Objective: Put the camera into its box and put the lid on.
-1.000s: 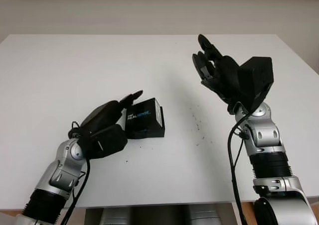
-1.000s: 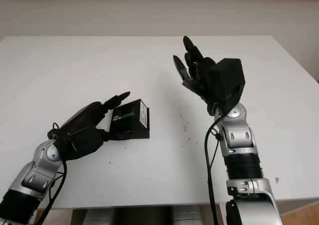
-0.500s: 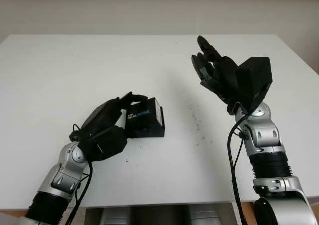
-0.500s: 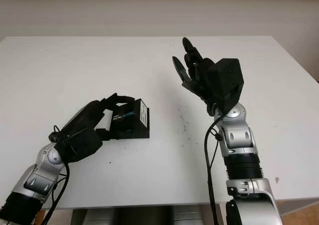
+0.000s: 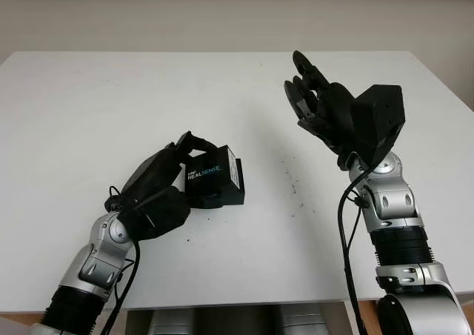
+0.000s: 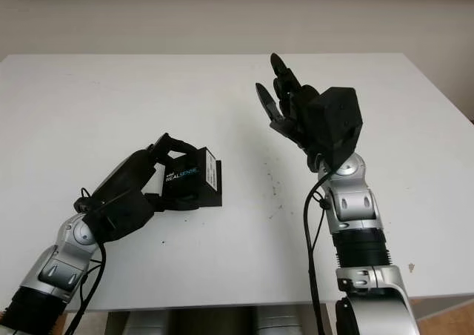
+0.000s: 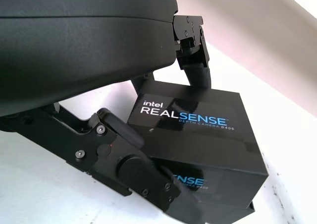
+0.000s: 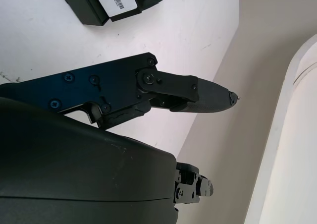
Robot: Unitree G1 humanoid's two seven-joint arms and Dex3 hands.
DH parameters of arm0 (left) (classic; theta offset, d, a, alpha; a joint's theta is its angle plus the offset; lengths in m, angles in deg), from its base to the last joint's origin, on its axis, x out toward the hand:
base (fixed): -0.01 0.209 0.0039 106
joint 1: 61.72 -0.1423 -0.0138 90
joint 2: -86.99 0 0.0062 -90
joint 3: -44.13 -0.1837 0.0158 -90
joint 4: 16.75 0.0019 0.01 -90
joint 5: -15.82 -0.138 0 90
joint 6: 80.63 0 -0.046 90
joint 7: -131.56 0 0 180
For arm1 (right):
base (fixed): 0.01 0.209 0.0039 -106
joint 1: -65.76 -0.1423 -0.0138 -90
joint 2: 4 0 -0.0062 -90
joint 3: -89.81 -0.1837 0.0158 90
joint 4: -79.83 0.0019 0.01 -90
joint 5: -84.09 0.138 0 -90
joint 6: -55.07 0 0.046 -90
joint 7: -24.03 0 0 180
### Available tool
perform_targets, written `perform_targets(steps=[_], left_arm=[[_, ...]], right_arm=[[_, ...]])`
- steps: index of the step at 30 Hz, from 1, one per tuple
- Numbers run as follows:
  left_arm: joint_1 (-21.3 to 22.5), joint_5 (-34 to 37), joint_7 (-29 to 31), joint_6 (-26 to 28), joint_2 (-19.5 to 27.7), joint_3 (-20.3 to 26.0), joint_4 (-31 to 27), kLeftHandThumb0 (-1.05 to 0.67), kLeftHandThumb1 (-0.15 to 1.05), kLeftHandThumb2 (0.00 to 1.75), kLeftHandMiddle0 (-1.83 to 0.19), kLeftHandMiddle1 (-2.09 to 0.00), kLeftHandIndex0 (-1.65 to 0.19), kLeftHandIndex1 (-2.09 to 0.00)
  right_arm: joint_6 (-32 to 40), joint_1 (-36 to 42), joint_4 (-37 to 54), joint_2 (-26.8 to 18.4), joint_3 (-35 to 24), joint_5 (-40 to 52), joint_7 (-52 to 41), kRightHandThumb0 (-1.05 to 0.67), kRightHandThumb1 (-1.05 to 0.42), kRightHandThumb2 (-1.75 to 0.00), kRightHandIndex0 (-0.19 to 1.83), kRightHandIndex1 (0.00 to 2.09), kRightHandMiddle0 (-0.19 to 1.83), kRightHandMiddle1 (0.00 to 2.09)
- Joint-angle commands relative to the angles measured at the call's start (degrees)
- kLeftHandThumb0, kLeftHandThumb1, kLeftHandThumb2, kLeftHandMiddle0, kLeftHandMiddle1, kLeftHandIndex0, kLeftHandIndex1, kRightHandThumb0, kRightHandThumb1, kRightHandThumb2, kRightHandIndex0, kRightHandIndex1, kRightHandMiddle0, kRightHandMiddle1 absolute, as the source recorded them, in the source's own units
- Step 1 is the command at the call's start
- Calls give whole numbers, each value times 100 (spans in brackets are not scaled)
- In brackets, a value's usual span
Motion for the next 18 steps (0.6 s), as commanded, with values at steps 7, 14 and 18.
perform_targets(steps=[7,14,18], left_arm=[[252,-129,-172,34,48,106,48,-28,105,21,6,-199,7,-182],[390,-99,-52,73,154,164,-24,-27,105,21,5,-199,6,-182],[503,-77,51,92,249,194,-124,-26,105,22,2,-200,5,-182]], right_arm=[[-114,-21,18,-18,6,-19,-16,-65,-105,-55,-8,5,-8,6],[-201,-55,-72,-21,30,-53,-25,-64,-105,-56,-9,5,-8,6],[-307,-51,-109,-8,34,-50,-30,-62,-105,-57,-9,5,-7,6]])
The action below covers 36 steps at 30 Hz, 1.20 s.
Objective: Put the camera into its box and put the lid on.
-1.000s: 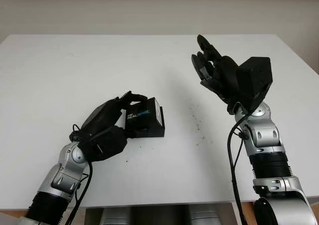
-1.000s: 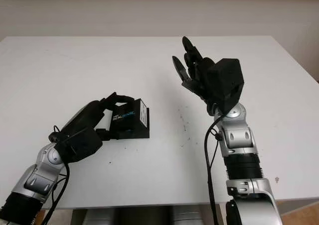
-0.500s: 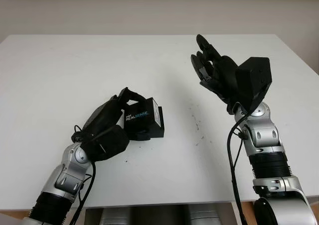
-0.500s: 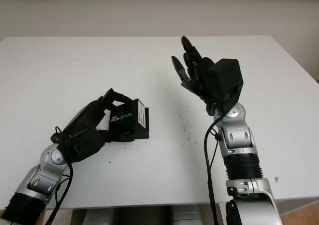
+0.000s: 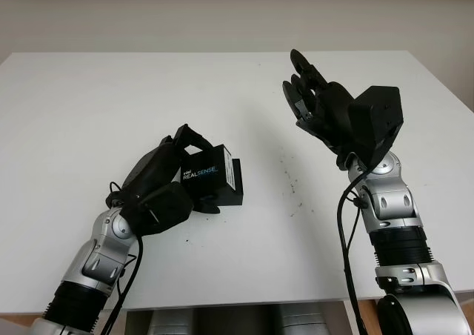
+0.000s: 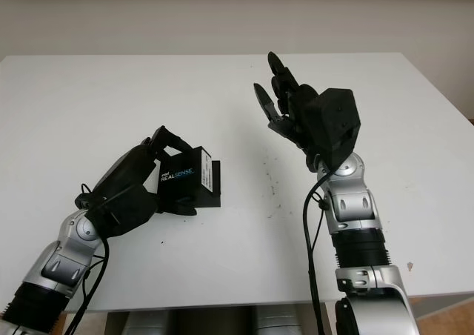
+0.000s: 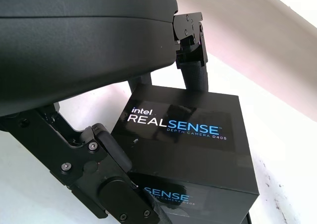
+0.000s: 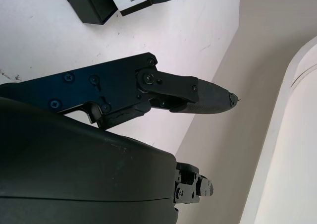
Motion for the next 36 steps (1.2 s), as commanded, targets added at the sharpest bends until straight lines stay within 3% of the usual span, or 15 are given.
perform_targets(steps=[1,17,21,27,32,36], left_arm=[[320,-41,14,16,150,162,-146,-27,105,21,1,-201,4,-183],[701,-296,542,446,374,100,-657,-27,105,17,-6,-196,0,-177],[808,-317,659,576,349,90,-686,-27,105,15,-8,-202,-1,-186],[953,-488,1068,1526,248,-17,-974,-26,105,15,-11,-209,1,-198],[1144,-734,1543,2429,235,-201,-1203,-24,105,14,-10,-209,-1,-189],[1303,-827,1933,3045,234,-314,-1321,-23,105,16,-2,-199,0,-168]], right_arm=[[-87,-52,-42,-7,19,-24,24,-62,-105,-56,-8,5,-7,6],[-4,6,42,108,84,-75,298,-61,-105,-53,-6,6,-2,8],[6,24,79,173,91,-84,382,-62,-105,-51,-4,7,-1,8],[87,85,205,188,209,-221,448,-62,-105,-52,-2,7,1,10],[55,101,187,261,251,-278,515,-64,-105,-51,-1,7,2,9],[-106,91,83,370,259,-259,571,-68,-105,-47,0,8,4,11]])
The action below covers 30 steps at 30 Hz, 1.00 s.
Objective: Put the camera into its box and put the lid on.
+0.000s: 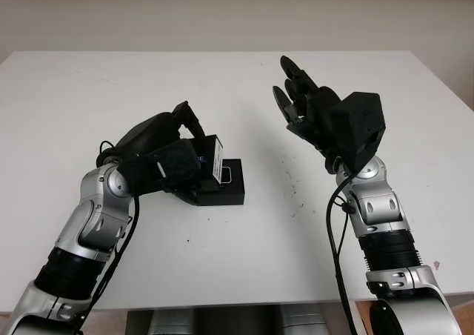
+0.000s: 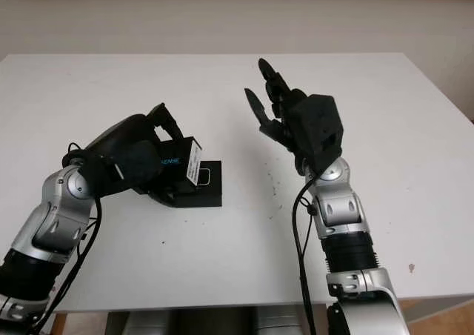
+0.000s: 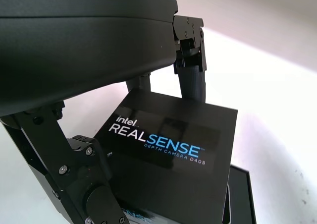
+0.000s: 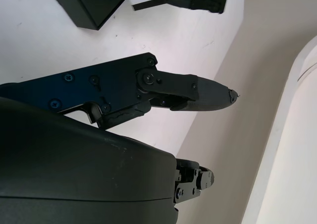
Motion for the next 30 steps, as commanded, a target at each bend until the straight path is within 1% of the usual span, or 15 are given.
perform_targets(steps=[1,2,6,8,12,18,22,24,27,30], left_arm=[[236,-78,127,263,-20,-78,-142,-23,105,16,-1,-199,-1,-165],[269,-107,168,380,-30,-109,-144,-23,105,16,-2,-200,-3,-163],[397,-177,339,785,-51,-230,-166,-24,105,16,-2,-192,-5,-154],[432,-166,371,879,-52,-269,-174,-24,105,15,-1,-200,-4,-159],[487,-116,452,856,11,-325,-161,-23,105,15,-1,-204,0,-164],[622,-141,573,815,92,-408,-135,-25,105,18,-1,-204,0,-160],[658,-82,548,755,65,-383,-179,-24,105,18,-8,-209,-2,-159],[681,-39,534,675,63,-367,-153,-23,105,18,-5,-208,-2,-160],[762,-107,506,667,44,-425,-130,-22,105,19,-5,-203,1,-152],[866,-207,518,729,20,-510,-101,-22,105,20,-2,-203,6,-159]], right_arm=[[-135,6,-25,91,5,23,33,-68,-105,-47,1,8,4,11],[-156,1,-44,129,8,18,67,-67,-105,-47,1,8,4,11],[-339,-18,-166,245,-10,67,114,-66,-105,-47,2,8,6,14],[-300,-26,-172,276,-3,46,156,-67,-105,-47,2,8,5,15],[-203,-41,-159,357,0,60,216,-66,-105,-47,2,8,4,17],[-148,-67,-180,468,-3,97,255,-65,-105,-47,1,7,3,19],[-92,-63,-184,521,10,103,262,-66,-105,-47,1,7,3,22],[-156,-57,-229,534,28,63,280,-63,-105,-47,2,7,2,22],[-212,-52,-286,584,12,75,317,-60,-105,-47,2,7,2,21],[-225,-54,-323,622,-15,140,302,-59,-105,-47,2,7,2,21]])
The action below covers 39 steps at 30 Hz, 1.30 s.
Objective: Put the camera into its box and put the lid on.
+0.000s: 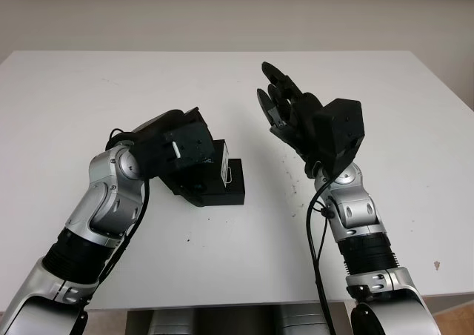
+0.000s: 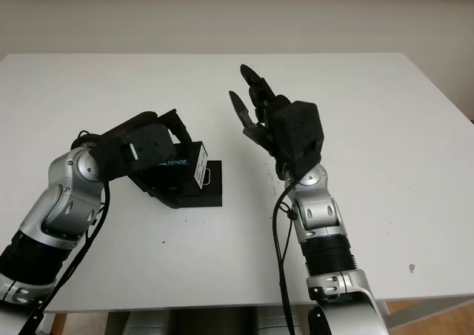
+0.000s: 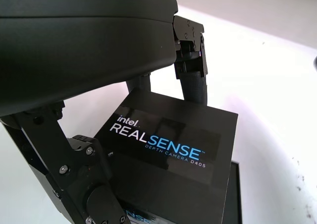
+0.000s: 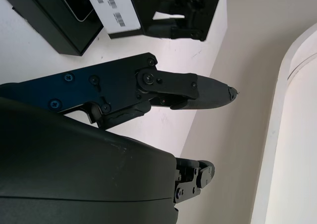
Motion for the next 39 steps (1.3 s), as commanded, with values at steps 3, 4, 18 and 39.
perform_targets(steps=[3,4,18,39], left_arm=[[336,-153,0,133,-61,-120,66,-23,105,19,-1,-180,6,-155],[382,-185,-19,153,-88,-156,126,-23,105,19,-1,-178,5,-154],[640,-233,42,83,-213,-412,774,-24,105,18,-7,-207,7,-170],[774,-343,804,614,-311,-808,535,-27,105,17,4,-184,11,-162]], right_arm=[[-35,-67,-54,39,-31,46,9,-59,-105,-47,2,7,2,20],[-48,-70,-69,51,-32,44,25,-59,-105,-47,2,7,2,19],[-528,-168,-482,137,-28,21,78,-64,-105,-47,3,6,3,18],[-555,-235,-570,181,-56,22,147,-62,-105,-47,4,6,6,20]])
